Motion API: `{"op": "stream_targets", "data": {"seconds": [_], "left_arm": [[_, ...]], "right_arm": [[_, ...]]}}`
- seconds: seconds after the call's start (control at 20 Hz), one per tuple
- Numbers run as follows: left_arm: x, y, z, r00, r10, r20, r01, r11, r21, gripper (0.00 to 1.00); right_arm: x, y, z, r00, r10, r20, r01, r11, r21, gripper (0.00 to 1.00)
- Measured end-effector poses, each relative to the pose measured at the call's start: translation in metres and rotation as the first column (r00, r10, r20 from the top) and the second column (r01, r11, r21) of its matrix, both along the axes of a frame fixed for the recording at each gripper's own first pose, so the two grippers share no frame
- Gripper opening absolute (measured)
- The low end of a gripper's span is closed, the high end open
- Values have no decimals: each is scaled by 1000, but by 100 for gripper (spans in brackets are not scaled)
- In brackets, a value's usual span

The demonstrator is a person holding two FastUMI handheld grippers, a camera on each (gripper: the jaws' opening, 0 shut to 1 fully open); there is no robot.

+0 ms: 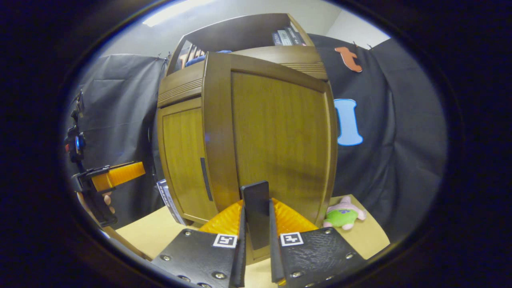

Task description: Open the right door of the double-door shoe cabinet with the right hand, and open the left door with the left hand.

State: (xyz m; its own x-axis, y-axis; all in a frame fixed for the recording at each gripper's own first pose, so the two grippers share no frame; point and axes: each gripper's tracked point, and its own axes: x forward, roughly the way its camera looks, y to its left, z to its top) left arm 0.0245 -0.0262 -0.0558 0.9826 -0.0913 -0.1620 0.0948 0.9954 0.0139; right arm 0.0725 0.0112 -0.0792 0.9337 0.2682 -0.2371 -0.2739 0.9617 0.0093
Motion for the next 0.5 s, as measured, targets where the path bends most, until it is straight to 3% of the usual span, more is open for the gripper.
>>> {"op": "stream_targets", "data": {"seconds": [0.1, 0.2, 0.3, 0.45, 0.5], "left_arm": [[0, -3, -4, 1000, -15, -14, 14, 1000, -5, 92], [1, -6, -7, 999, -25, -26, 25, 1000, -6, 96], [0, -8, -9, 999, -34, -33, 34, 999, -7, 96], [-2, -13, -7, 999, -43, -30, 43, 999, -2, 92], [-2, -13, -7, 999, -46, -28, 46, 999, 2, 92]], "right_arm": [[-6, -10, 3, 1000, -19, 9, 19, 1000, -2, 25], [-9, -19, 6, 999, -42, 27, 43, 999, -28, 20], [-14, -27, 8, 997, -69, 36, 70, 997, -25, 29], [-20, -41, 12, 990, -123, 63, 124, 992, -9, 24], [-21, -46, 13, 987, -140, 72, 142, 990, -16, 29]]}}
